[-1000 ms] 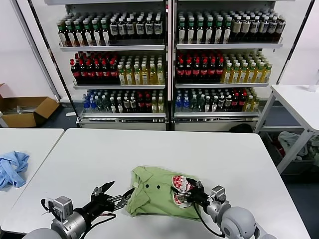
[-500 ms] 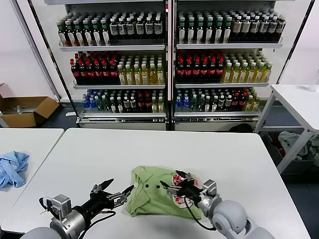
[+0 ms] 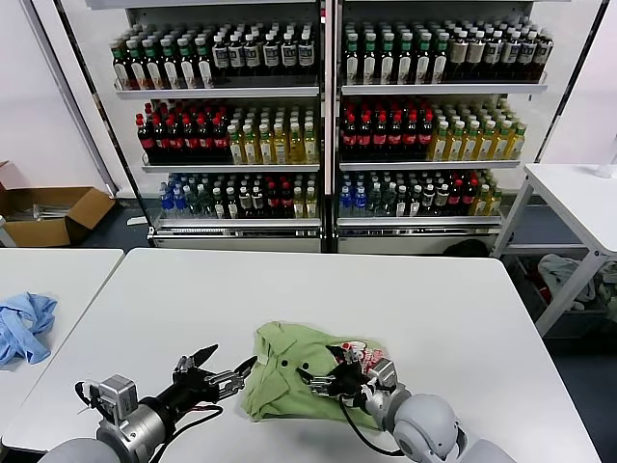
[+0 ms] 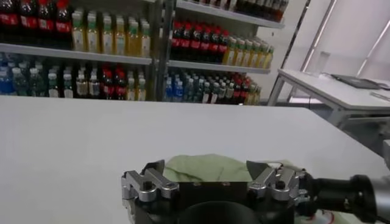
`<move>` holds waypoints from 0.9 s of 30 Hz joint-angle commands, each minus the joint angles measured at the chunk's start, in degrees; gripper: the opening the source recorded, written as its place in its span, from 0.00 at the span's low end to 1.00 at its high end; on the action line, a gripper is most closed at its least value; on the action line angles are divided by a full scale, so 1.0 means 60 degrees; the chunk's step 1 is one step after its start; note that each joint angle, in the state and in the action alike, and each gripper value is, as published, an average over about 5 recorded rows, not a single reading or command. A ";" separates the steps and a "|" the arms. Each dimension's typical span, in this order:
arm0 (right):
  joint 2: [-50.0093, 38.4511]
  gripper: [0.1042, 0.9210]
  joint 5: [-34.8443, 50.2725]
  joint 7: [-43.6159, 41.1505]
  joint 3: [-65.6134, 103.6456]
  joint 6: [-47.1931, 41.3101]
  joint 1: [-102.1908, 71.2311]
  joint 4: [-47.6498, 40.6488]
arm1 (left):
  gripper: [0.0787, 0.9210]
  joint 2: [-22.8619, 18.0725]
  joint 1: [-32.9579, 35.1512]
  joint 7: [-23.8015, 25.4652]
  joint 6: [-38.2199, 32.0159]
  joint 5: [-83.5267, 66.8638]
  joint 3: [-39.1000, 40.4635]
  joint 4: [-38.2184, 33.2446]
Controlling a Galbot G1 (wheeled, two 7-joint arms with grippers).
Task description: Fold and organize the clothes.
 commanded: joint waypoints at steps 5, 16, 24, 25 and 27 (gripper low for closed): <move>-0.0706 0.88 0.0391 -0.0098 0.3934 0.1713 -0.1691 0.2307 | 0.88 -0.0194 -0.0090 0.0013 -0.0074 0.0003 -0.0247 0.0157; 0.0801 0.88 0.0949 -0.0981 0.9214 0.3076 -0.5932 0.2284 | 0.88 -0.1717 0.0146 0.0156 -0.1322 0.0898 -0.1061 0.0475; 0.1815 0.88 0.0685 -0.1257 1.0240 0.3533 -0.7355 0.2550 | 0.88 -0.2948 0.0284 0.0768 -0.1803 0.1957 -0.1487 0.0566; 0.1925 0.88 0.0639 -0.1314 1.0233 0.3519 -0.7357 0.2546 | 0.88 -0.3091 0.0281 0.0914 -0.1915 0.2187 -0.1556 0.0595; 0.2124 0.88 0.0509 -0.1477 1.0189 0.3578 -0.7351 0.2482 | 0.88 -0.3413 0.0287 0.1182 -0.2200 0.2698 -0.1719 0.0669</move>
